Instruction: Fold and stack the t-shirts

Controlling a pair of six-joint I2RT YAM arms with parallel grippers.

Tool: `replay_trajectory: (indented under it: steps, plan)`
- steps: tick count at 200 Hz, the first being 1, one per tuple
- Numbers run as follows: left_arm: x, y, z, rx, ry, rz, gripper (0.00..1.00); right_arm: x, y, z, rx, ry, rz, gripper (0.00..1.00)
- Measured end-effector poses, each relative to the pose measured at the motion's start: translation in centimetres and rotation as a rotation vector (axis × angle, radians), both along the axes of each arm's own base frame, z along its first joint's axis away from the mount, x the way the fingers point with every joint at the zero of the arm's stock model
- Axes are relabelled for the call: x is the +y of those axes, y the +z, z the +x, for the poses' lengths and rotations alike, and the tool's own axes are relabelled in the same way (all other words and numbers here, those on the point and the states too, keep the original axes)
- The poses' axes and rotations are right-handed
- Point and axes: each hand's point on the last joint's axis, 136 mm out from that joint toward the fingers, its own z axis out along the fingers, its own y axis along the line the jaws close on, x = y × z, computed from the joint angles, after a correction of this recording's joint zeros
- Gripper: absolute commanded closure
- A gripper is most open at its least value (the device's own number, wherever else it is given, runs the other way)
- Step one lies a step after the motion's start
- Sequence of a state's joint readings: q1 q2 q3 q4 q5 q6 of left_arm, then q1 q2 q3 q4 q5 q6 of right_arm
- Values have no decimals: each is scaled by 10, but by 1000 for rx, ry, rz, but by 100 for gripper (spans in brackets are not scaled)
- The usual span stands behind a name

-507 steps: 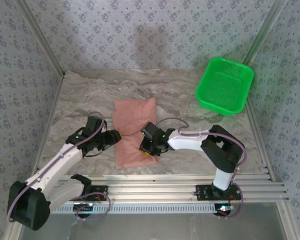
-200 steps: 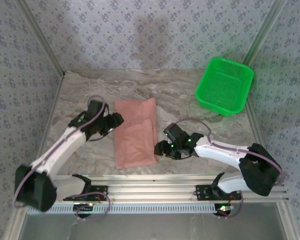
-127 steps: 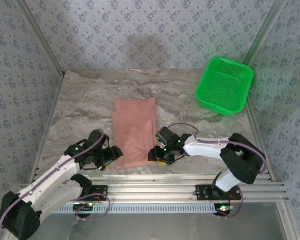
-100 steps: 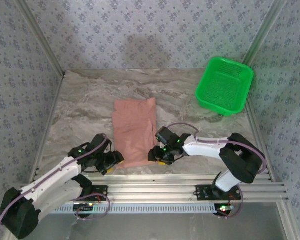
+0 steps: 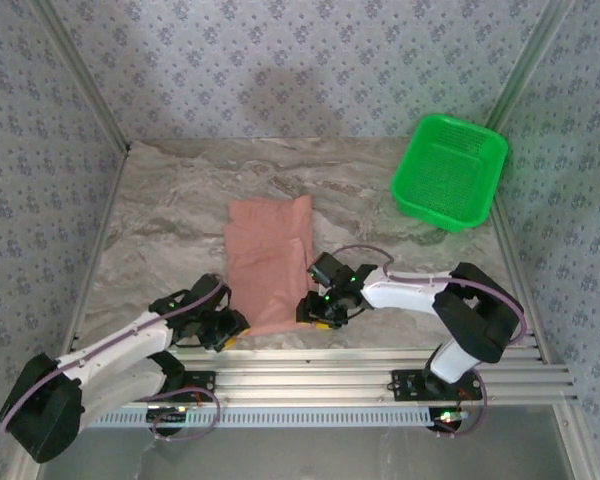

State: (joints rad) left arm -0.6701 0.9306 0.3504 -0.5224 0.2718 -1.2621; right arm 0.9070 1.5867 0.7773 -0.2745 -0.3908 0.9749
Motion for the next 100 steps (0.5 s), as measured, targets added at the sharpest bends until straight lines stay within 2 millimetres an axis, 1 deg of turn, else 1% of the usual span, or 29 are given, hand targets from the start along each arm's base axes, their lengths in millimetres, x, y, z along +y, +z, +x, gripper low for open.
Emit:
replay_trajectory:
  steps: [10,18,38,54,65,81,100]
  plan:
    - [1,-1,0,8,-1,10,71,-1,-1,0,8,-4,-9,59]
    - [2,-1,-1,13,-3,19,76,-1,-2,0,14,-5,-17,67]
    - [3,-3,0,21,-3,38,88,1,-6,0,23,-7,-25,81]
    - [0,2,7,-5,-6,39,100,3,-5,1,19,-5,-15,91]
    - [-3,8,12,-29,-19,34,100,7,-4,1,18,-7,-2,95]
    - [-5,19,18,-66,-24,35,100,8,-2,1,20,-9,5,99]
    - [-5,37,21,-117,-40,29,100,9,4,0,21,-21,14,100]
